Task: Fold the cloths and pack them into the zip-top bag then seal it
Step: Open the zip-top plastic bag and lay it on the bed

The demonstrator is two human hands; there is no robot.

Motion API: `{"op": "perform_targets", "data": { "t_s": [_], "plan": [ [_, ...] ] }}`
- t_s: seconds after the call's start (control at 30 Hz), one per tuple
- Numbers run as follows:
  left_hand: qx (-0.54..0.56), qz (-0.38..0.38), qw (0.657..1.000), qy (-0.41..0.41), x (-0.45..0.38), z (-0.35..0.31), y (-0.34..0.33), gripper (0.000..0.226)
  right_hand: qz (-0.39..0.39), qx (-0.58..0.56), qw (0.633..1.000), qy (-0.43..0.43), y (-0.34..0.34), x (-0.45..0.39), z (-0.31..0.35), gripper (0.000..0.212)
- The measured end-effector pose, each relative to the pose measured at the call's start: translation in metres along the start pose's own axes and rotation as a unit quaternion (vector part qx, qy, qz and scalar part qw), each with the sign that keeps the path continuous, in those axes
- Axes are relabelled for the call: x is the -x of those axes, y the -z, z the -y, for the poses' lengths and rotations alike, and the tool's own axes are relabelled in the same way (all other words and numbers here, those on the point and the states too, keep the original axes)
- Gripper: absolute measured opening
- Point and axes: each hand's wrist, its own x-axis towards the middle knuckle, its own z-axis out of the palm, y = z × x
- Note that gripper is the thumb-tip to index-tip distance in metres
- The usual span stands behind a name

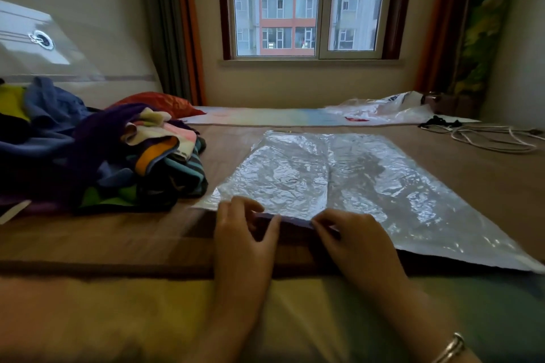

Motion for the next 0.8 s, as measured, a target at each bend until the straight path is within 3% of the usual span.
{"op": "perform_targets", "data": {
  "t_s": [0.13,0.47,0.8],
  "plan": [
    [0.115,0.110,0.975,0.156,0.003,-0.017,-0.010,0.020,-0.036,-0.057,0.997,-0.023,0.003,0.004,0.006,0.010],
    [0.291,0.161,0.909,0.251,0.011,-0.013,-0.008,0.016,0.002,-0.175,0.984,-0.029,0.018,0.016,0.016,0.009],
    [0.286,0.179,0.918,0.207,0.017,-0.022,0.000,0.012,0.014,-0.148,0.989,-0.005,0.027,0.019,0.009,0.011]
  ]
}}
